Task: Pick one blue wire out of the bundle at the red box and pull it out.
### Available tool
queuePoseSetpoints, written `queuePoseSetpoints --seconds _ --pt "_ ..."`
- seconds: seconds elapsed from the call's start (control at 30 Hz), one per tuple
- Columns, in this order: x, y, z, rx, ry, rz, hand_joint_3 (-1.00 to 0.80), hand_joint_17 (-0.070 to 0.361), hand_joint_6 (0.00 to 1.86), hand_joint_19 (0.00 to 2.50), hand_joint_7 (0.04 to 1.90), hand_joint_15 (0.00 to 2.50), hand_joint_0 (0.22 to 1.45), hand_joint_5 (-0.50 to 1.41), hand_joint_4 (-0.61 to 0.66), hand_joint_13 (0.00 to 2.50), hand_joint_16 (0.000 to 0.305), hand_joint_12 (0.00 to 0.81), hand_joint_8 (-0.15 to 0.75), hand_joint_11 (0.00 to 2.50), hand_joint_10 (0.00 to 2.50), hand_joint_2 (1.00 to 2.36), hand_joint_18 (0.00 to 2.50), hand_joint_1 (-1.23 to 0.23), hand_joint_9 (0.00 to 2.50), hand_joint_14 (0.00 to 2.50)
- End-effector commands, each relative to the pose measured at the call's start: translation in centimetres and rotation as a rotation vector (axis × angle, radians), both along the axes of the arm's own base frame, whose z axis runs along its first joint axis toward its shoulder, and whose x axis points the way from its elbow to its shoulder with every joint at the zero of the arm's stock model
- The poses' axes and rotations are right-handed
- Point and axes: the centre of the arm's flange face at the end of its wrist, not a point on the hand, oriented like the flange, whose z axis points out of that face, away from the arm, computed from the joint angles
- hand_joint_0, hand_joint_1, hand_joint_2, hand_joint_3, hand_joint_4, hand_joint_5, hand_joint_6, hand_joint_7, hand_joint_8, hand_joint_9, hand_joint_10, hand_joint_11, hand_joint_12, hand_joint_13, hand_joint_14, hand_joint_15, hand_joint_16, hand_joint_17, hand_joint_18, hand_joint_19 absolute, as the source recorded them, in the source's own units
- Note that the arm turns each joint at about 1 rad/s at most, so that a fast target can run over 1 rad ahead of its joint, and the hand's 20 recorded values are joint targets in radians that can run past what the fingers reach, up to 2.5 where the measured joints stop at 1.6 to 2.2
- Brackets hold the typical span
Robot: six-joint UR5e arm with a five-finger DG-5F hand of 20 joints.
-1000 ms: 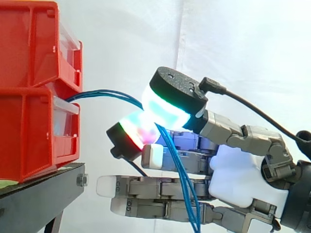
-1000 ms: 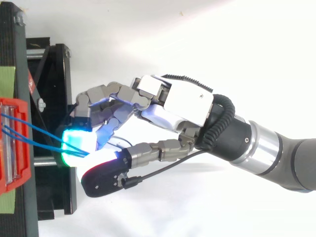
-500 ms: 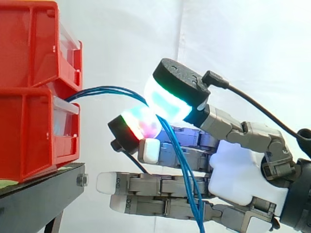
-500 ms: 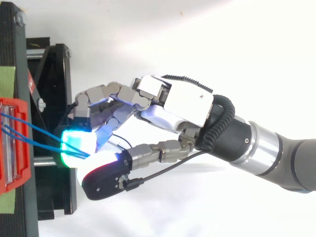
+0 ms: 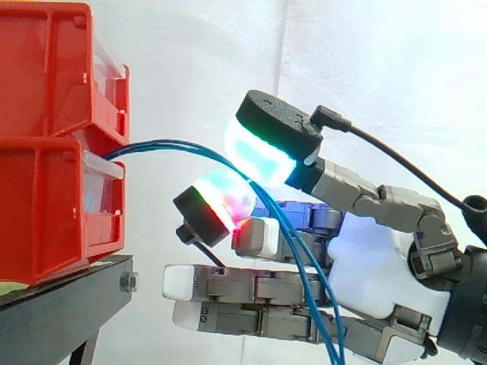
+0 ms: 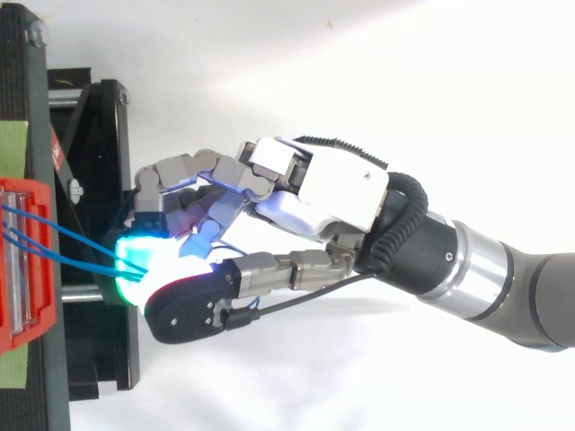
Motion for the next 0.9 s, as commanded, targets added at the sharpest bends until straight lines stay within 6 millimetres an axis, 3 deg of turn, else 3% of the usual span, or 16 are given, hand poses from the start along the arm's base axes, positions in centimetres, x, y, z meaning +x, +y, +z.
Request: queuePoseSetpoints --seconds 0.0,0.13,0.27,0.4,0.5,0.77,0.87 --pt "0.00 -0.12 0.00 0.000 0.000 -0.002 -0.13 0.122 0.91 0.37 1.21 0.54 0.62 -0.13 0.11 0.83 0.054 0.364 0.282 0.98 0.02 1.01 0.53 -0.81 1.21 0.02" --pt "0.00 -0.23 0.00 -0.001 0.000 -0.002 -0.14 0.119 0.92 0.37 1.18 0.53 0.63 -0.14 0.07 0.81 0.053 0.357 0.276 0.98 0.02 1.01 0.53 -0.83 1.18 0.02" --pt "0.04 0.00 0.03 -0.005 -0.001 0.011 -0.27 0.114 0.91 0.40 1.04 0.51 0.59 -0.14 0.14 0.77 0.051 0.342 0.251 0.92 0.02 1.01 0.49 -0.75 1.19 0.02" --pt "0.04 -0.12 0.03 -0.007 -0.001 0.009 -0.36 0.110 0.84 0.42 1.15 0.50 0.58 -0.12 0.14 0.76 0.049 0.334 0.236 0.85 0.03 1.01 0.45 -0.57 1.22 0.02" --pt "0.04 0.00 0.03 -0.007 -0.001 0.010 -0.41 0.112 0.83 0.42 1.17 0.50 0.56 -0.12 0.14 0.76 0.050 0.340 0.237 0.84 0.02 1.01 0.45 -0.54 1.22 0.02" --pt "0.04 0.12 0.03 -0.007 -0.001 0.012 -0.47 0.118 0.87 0.41 1.12 0.50 0.52 -0.14 0.17 0.74 0.053 0.351 0.252 0.89 0.03 1.00 0.45 -0.72 1.17 0.02" --pt "0.04 0.12 0.03 -0.007 -0.001 0.012 -0.39 0.114 0.88 0.40 1.12 0.50 0.57 -0.15 0.15 0.73 0.051 0.342 0.246 0.91 0.02 1.01 0.43 -0.78 1.15 0.02"
